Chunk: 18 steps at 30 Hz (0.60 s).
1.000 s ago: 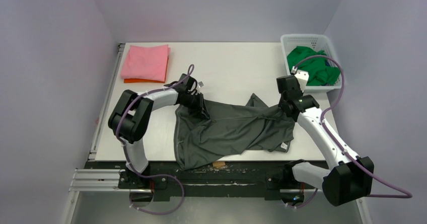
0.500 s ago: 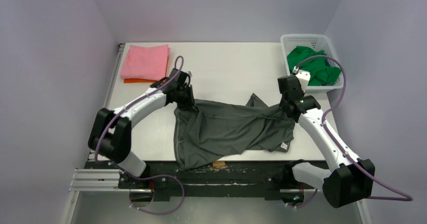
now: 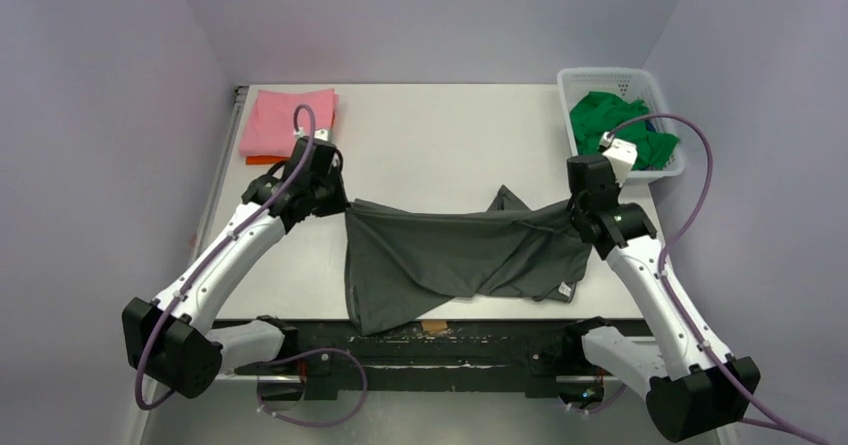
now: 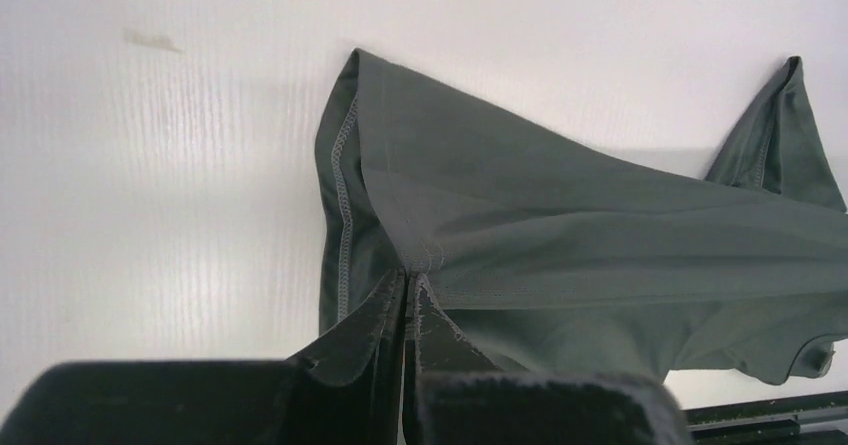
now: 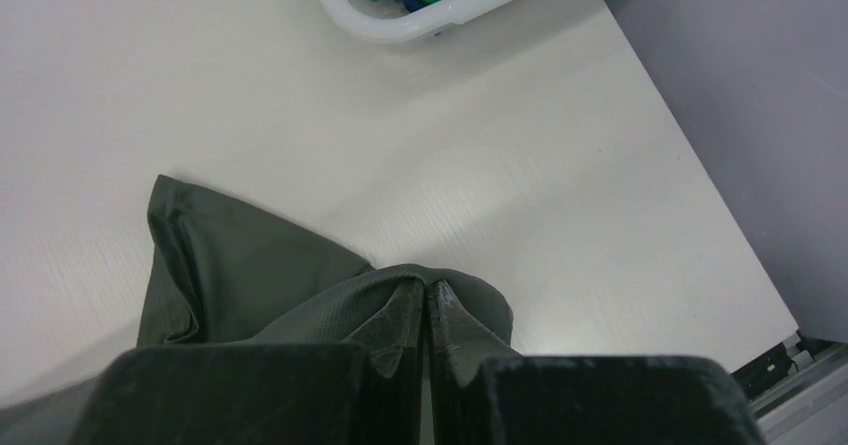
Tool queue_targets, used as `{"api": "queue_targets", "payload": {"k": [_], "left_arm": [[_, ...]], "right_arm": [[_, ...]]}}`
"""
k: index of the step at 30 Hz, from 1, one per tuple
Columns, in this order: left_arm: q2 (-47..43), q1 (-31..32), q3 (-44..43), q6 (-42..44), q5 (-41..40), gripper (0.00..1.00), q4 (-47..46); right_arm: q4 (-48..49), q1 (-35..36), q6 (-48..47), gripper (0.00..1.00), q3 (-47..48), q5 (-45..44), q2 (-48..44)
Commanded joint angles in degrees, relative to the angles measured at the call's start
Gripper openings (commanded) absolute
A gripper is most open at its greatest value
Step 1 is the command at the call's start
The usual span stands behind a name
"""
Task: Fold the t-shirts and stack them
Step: Flatten out the tshirt
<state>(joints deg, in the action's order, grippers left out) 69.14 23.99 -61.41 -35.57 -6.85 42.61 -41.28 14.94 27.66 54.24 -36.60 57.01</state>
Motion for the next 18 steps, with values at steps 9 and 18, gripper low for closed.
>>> {"api": "queue_targets", "payload": {"k": [9, 18], "left_arm": [[-6.2, -1.1, -21.2, 7.2, -2.9, 0.0, 1.3], [-9.4, -1.1, -40.0, 13.4, -6.9, 0.0, 4.9]], "right_arm": [[3.6, -0.3, -6.2, 0.0, 17.1, 5.9, -7.2], [2.4, -0.3, -12.5, 0.0, 36.3, 9.7, -6.5]]}}
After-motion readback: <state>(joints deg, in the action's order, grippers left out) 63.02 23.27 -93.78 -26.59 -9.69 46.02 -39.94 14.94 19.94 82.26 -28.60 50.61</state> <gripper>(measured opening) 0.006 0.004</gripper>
